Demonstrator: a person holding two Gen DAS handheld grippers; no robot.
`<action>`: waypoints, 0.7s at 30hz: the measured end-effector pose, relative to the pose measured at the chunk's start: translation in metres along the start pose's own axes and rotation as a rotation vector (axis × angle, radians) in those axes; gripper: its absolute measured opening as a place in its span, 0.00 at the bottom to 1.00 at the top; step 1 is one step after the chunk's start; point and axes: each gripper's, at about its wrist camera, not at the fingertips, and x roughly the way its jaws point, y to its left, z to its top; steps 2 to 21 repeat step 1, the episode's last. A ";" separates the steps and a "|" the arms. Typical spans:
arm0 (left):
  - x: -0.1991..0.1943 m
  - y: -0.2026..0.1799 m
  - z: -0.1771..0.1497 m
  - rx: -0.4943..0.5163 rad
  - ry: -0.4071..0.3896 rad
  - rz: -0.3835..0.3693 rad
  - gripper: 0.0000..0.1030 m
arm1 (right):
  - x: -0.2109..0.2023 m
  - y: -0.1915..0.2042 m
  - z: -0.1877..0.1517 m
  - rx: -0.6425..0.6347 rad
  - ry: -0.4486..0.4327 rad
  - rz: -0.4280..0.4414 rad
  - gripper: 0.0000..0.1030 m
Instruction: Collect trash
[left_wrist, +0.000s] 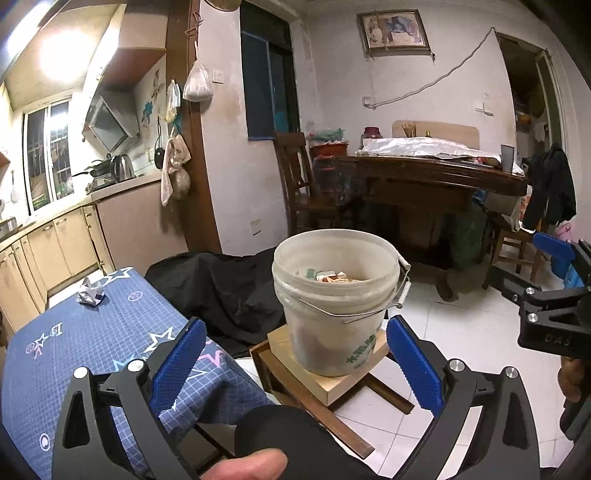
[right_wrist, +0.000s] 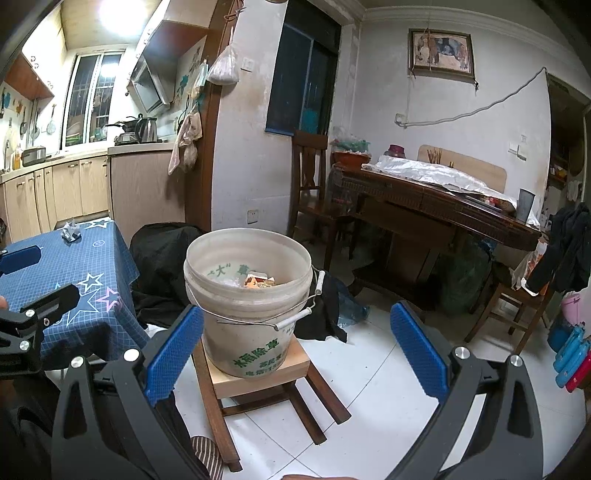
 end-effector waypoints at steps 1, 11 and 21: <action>0.000 0.000 0.000 -0.002 0.000 -0.002 0.95 | 0.000 0.000 0.000 0.000 0.000 -0.001 0.95; 0.000 0.000 0.000 -0.002 0.000 -0.002 0.95 | 0.000 0.000 0.000 0.000 0.000 -0.001 0.95; 0.000 0.000 0.000 -0.002 0.000 -0.002 0.95 | 0.000 0.000 0.000 0.000 0.000 -0.001 0.95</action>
